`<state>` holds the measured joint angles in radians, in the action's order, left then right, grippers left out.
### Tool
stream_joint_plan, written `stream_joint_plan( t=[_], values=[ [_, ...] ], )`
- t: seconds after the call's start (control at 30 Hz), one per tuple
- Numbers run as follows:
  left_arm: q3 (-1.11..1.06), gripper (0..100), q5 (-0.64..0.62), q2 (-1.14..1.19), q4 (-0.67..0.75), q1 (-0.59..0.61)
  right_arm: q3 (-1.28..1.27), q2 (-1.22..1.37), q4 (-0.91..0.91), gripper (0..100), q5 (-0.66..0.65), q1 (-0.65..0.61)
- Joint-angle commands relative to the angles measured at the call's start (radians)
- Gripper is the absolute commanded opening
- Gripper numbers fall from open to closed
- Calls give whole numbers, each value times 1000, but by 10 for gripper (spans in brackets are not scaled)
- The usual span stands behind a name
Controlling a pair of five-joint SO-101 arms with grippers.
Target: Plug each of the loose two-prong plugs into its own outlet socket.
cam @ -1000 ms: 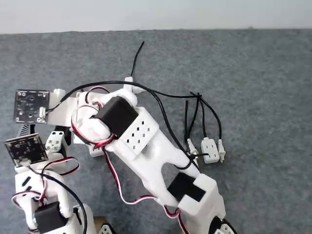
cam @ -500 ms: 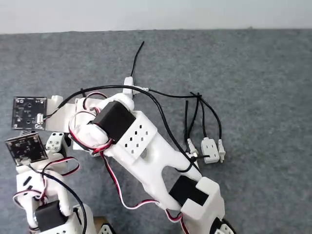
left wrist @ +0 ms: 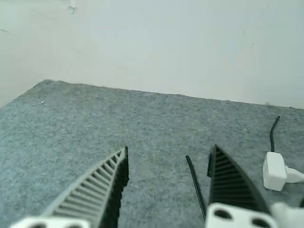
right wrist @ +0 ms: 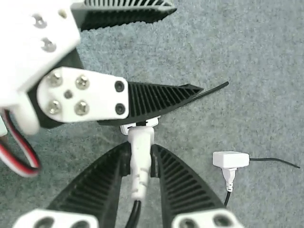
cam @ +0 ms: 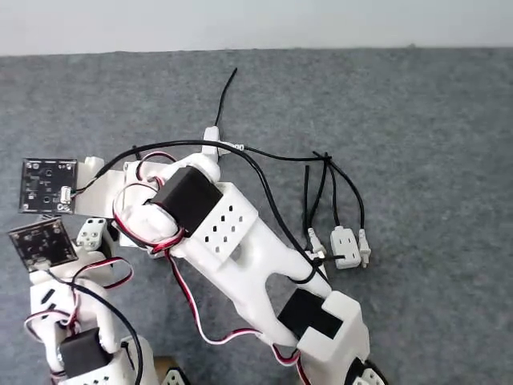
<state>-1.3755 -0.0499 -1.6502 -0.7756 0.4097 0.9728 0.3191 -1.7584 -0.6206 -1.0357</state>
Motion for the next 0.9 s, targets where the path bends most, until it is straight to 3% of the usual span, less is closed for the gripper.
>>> stream_joint_plan(
  t=[0.0,0.57,0.87],
  values=[
    [-13,273,-5,2,15,-68,17,-87,-38,9,12,-35],
    [-22,273,-3,2,9,-84,17,-77,-36,9,12,-35],
    [-27,273,-6,2,66,195,20,-8,-19,9,11,-33]
  ],
)
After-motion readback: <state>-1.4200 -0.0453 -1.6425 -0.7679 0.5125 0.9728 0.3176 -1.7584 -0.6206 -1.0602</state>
